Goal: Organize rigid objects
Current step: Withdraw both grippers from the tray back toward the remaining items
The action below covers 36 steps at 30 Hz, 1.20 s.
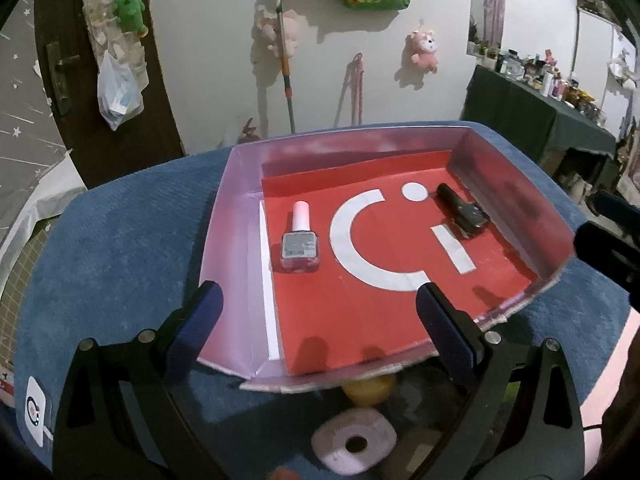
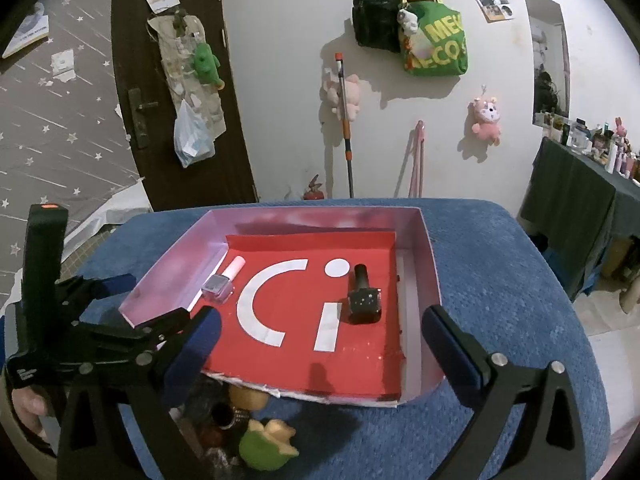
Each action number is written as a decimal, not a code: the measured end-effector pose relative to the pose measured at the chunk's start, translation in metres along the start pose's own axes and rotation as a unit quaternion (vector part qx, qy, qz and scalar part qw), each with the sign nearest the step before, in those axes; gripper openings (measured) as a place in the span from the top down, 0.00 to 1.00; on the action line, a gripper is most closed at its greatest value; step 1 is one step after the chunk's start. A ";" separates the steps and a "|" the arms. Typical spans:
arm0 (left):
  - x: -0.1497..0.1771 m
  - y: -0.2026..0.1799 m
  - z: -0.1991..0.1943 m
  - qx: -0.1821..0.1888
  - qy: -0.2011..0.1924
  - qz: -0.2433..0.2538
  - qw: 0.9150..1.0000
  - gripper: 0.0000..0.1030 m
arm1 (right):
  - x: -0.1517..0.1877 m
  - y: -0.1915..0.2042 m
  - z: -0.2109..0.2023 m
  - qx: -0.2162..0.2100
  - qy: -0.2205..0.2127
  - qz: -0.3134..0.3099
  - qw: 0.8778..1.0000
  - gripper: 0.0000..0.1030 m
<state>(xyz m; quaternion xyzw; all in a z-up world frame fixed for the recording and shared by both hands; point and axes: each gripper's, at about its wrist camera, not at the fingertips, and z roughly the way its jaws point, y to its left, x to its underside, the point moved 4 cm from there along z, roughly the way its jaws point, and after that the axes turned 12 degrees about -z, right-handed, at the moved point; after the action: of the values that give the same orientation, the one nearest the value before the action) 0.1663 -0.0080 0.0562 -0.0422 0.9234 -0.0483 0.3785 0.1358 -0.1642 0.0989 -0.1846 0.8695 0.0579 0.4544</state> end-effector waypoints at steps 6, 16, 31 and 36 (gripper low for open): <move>0.014 -0.003 -0.012 0.019 -0.002 0.010 1.000 0.04 | 0.012 0.009 -0.009 -0.008 -0.001 0.000 1.000 0.00; 0.037 -0.008 -0.023 0.043 -0.005 0.023 0.999 0.04 | 0.033 0.019 -0.021 -0.011 0.001 0.007 1.000 0.00; 0.061 -0.010 -0.026 0.037 -0.008 0.027 0.999 0.05 | 0.062 0.026 -0.022 -0.027 0.019 0.025 0.999 0.09; 0.067 -0.009 -0.026 0.038 -0.006 0.028 0.999 0.05 | 0.071 0.028 -0.018 -0.033 0.028 0.028 0.999 0.16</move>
<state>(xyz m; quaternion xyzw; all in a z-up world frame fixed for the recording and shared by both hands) 0.1005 -0.0235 0.0292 -0.0023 0.9195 -0.0725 0.3863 0.0744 -0.1625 0.0497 -0.1762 0.8843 0.0939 0.4221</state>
